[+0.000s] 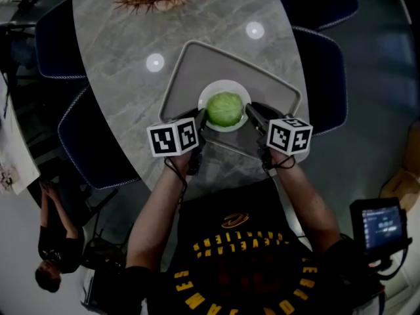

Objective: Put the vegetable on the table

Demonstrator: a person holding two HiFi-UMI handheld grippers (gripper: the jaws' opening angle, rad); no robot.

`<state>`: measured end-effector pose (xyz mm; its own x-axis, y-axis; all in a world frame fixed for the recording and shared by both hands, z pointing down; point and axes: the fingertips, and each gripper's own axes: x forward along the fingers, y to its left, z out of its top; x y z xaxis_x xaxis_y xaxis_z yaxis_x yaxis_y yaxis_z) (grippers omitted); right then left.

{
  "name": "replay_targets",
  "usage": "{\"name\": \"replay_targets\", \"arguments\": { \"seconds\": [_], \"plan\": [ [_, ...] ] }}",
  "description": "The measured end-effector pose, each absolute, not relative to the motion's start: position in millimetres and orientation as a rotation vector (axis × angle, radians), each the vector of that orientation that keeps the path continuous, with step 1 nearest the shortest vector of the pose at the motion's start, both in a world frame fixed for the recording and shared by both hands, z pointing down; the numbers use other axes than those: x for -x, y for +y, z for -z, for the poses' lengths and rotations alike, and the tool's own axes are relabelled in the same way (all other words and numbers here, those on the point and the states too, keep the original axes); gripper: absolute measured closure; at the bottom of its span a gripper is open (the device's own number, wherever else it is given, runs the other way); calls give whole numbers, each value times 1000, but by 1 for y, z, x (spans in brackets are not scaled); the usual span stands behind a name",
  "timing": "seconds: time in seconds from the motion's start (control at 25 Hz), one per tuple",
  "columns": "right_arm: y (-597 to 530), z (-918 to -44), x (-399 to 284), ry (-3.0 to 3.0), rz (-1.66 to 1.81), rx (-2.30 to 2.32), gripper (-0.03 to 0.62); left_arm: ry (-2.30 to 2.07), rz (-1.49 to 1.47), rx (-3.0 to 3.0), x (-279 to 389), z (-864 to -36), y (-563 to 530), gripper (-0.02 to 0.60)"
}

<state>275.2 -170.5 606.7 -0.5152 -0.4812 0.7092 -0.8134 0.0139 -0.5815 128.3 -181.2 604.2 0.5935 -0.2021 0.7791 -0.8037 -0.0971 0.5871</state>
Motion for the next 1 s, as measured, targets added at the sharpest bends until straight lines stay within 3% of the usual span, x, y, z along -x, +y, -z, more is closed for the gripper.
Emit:
{"name": "replay_targets", "arguments": {
  "seconds": [1.0],
  "plan": [
    [-172,-605,-274,-1982,-1607,-1353,542,-810,-608,-1603,-133,-606,-184,532]
  ]
}}
